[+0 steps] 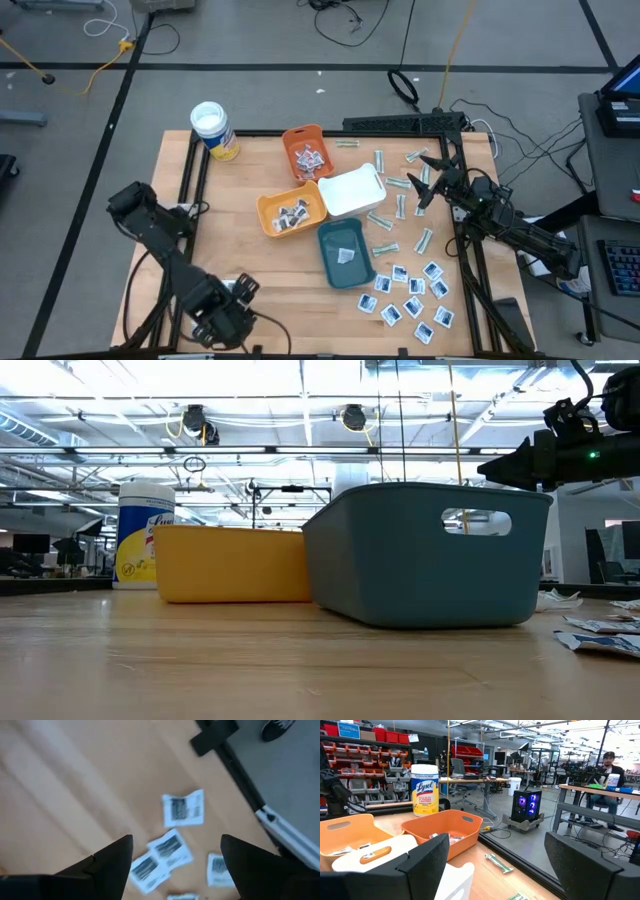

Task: Pick & Place First Aid Supplies
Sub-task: Put the black towelette pack into the yellow bin

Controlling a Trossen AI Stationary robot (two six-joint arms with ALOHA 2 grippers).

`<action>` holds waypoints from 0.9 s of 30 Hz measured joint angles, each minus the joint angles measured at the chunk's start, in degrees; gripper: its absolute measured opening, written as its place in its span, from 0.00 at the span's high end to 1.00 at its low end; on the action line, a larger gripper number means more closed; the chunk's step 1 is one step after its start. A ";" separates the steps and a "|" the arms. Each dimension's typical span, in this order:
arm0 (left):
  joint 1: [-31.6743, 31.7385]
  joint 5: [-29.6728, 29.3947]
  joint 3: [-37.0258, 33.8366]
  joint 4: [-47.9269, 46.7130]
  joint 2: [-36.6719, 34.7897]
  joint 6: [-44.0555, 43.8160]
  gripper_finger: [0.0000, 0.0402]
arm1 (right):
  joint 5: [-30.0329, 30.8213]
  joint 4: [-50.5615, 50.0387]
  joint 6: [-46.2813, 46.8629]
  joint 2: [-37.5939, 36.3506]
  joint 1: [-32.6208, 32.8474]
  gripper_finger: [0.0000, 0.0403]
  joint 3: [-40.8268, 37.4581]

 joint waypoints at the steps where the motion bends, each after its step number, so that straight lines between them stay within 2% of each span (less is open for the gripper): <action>1: -0.52 0.14 -0.67 1.45 0.39 -0.30 0.25 | 0.00 0.00 -0.01 0.00 -0.01 0.20 0.00; 9: -3.49 0.94 -6.93 8.61 3.10 -0.83 0.29 | 0.00 0.02 -0.01 0.01 -0.01 0.20 0.00; 14: -5.15 0.69 -10.24 12.82 4.64 -0.81 0.28 | 0.02 0.00 0.00 0.02 0.01 0.20 0.00; 20: -6.78 -3.21 -10.99 14.99 8.53 -0.39 0.28 | -0.02 0.00 -0.02 0.00 -0.01 0.20 0.00; 27: -6.81 -3.17 -10.91 16.56 12.27 1.39 0.32 | 0.00 0.00 -0.01 0.00 0.01 0.20 0.00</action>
